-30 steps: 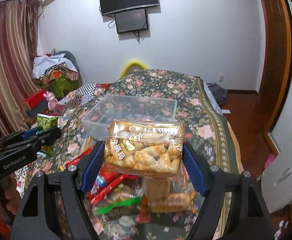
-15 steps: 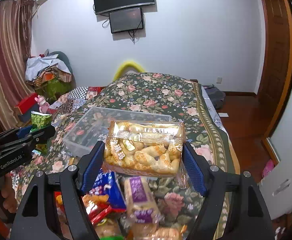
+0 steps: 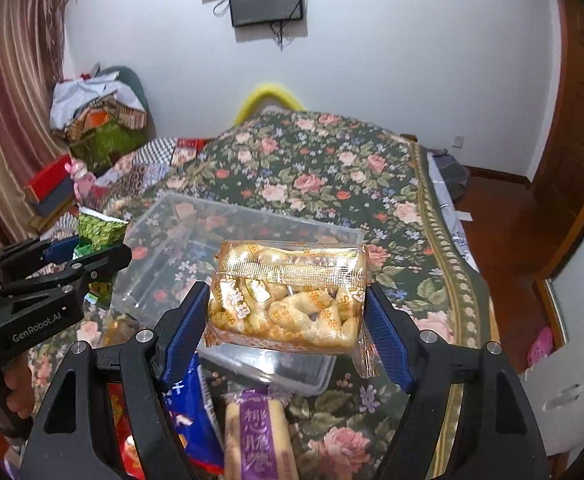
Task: Organize snacks
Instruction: 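Drop the green pea bag into the clear box while the right tool drops the cookie bag in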
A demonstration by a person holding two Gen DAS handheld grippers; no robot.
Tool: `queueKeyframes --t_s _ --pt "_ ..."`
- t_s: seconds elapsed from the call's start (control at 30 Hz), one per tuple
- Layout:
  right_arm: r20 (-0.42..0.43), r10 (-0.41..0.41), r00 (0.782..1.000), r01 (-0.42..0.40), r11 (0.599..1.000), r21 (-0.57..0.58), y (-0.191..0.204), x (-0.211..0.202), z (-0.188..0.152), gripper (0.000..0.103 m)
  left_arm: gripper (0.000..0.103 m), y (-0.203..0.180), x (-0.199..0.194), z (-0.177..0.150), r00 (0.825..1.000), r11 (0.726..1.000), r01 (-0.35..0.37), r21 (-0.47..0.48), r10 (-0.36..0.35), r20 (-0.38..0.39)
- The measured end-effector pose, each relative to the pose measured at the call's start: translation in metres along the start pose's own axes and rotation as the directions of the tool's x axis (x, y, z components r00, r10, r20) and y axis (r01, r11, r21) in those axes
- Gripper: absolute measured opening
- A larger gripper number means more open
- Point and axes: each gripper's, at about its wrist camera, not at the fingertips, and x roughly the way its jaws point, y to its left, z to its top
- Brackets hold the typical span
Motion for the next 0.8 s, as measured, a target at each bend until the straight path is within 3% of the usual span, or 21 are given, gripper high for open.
queueKeyframes --t_s 0.53,0.8 --pt "-0.199 0.046 0.979 -0.046 0.999 0.005 -0.008 0.053 0.003 0.074 0.043 0.009 0.061 0.001 0.986 1.0 0.013 -0.025 -0.017 -0.163" --pt "-0.193 0.024 0.981 -0.029 0.999 -0.026 -0.001 0.051 0.006 0.075 0.047 0.011 0.063 0.002 0.986 0.999 0.002 -0.038 -0.008 -0.168"
